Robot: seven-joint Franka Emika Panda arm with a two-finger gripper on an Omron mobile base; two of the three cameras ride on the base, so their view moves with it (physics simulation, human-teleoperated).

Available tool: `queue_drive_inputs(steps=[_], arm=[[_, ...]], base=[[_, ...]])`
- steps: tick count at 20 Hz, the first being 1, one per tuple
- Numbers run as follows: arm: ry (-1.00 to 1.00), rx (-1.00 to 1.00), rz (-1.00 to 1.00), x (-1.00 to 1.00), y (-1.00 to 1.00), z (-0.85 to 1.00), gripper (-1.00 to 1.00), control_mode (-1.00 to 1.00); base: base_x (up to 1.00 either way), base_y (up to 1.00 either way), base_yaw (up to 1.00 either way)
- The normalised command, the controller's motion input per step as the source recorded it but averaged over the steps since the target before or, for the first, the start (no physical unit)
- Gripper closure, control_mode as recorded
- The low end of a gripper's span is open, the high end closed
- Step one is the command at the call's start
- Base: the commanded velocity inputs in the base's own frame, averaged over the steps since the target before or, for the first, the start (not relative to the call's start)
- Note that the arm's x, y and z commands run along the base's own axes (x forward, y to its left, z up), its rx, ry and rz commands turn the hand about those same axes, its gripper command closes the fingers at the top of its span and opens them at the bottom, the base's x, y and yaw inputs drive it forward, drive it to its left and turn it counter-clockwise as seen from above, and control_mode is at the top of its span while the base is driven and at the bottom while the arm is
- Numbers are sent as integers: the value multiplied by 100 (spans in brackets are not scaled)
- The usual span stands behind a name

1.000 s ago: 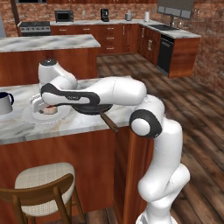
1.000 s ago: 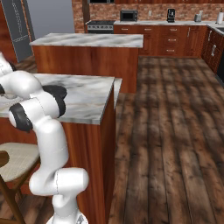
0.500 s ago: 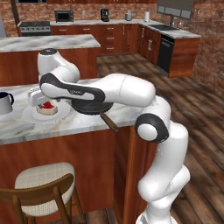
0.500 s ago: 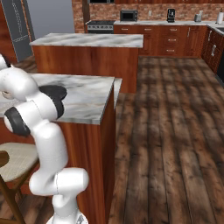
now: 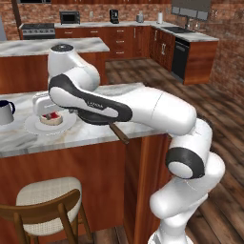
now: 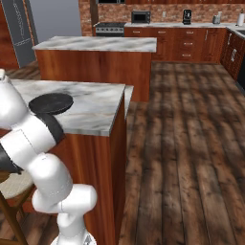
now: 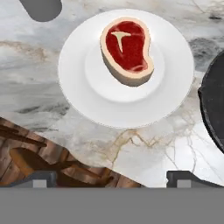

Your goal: Pick up the pan with the steak in it and place it on the dining table. Then place the steak on the plate.

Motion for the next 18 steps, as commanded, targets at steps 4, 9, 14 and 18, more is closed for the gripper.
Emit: queue_drive_inputs(steps=[4, 9, 14, 18], arm=[[-8, 10, -2, -100, -63, 13, -100, -100], [-12, 9, 0, -100, -72, 16, -100, -100], [-9, 15, -1, -100, -59, 19, -100, -100], [-15, 10, -3, -91, -52, 0, -100, -100]], base=[[0, 0, 0], [0, 0, 0], [0, 0, 0], [0, 0, 0]])
